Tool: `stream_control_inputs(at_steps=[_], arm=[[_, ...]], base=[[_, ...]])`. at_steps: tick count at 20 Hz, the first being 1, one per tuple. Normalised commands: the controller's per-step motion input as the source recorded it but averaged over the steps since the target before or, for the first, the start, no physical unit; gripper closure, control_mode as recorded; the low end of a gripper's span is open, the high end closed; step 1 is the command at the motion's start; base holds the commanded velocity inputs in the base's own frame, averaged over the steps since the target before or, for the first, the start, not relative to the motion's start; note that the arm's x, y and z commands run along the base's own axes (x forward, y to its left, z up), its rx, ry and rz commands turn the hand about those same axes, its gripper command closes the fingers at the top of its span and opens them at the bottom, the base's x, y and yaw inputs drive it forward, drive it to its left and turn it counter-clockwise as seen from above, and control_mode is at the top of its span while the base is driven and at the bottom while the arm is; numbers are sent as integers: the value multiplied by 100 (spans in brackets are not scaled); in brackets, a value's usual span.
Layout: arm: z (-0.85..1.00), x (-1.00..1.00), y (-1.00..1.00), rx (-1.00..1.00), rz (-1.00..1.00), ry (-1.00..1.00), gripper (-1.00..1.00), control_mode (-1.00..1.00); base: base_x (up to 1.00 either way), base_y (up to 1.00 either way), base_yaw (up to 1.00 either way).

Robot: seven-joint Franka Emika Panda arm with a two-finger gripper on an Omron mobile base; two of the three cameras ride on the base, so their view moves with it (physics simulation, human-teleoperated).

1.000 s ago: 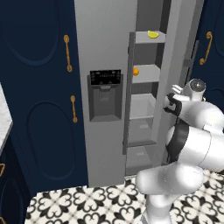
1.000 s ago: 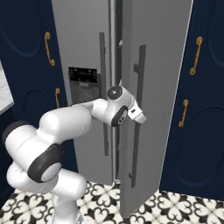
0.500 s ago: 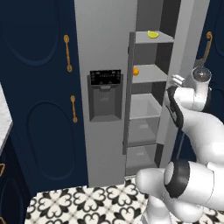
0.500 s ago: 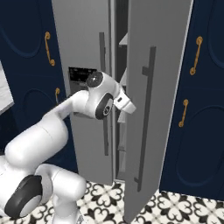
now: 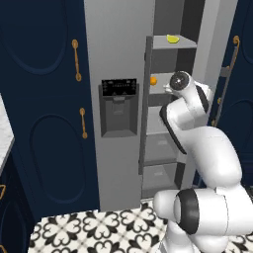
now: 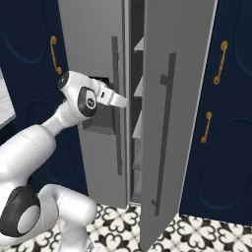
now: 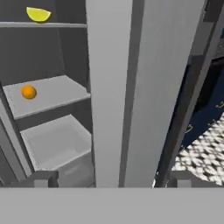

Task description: Grab a lemon wedge from the fridge and one ice cube from the ice bowl, and put them in the glass of lemonade.

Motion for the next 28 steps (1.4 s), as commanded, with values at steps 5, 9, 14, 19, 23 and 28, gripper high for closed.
stream_control_inputs(at_steps=[5,9,14,19,23,28], arm=[[43,45,-12,-35,0,40,-100,-100],[3,8,-15,-10,0,39,-100,-100],[-15,14,4,-9,0,18,-100,-100],[-7,1,15,-20,0,-4,-100,-100],[0,45,6,-28,0,11,-100,-100],[0,65,-33,-12,0,23,-100,-100]], base=[[0,0,0],[0,0,0],[0,0,0],[0,0,0],[0,0,0],[0,0,0]])
